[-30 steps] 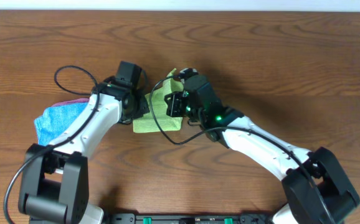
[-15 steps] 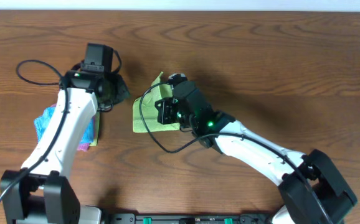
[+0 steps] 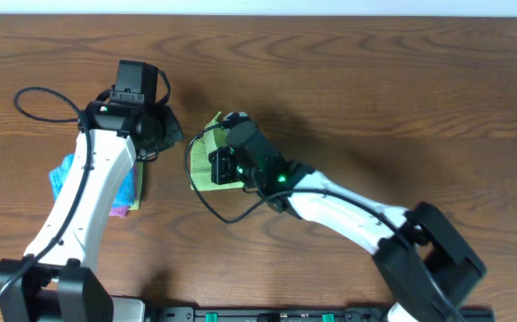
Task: Fold the cloth
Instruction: 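Fold the strip's right half over toward the left gripper with the right gripper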
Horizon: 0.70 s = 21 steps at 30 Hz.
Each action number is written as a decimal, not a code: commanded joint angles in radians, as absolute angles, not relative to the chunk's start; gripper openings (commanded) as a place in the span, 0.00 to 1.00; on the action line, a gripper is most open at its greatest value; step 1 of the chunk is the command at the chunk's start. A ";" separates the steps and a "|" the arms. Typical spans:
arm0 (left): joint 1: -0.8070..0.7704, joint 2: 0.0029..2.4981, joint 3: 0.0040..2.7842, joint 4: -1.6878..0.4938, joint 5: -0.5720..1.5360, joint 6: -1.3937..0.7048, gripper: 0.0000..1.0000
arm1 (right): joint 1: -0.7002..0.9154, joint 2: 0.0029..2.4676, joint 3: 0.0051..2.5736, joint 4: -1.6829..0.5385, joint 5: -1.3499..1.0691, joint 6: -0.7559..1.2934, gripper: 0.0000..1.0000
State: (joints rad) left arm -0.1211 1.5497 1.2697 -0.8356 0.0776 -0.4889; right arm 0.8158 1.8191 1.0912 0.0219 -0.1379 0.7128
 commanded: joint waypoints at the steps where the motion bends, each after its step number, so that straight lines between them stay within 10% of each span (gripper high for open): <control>1: -0.116 1.522 1.295 -0.849 0.045 -0.467 0.06 | 0.840 1.858 1.152 0.009 -0.139 0.680 0.01; 21: -0.116 1.503 1.301 -0.853 0.043 -0.467 0.06 | 0.912 2.000 1.235 -0.054 -0.153 0.661 0.01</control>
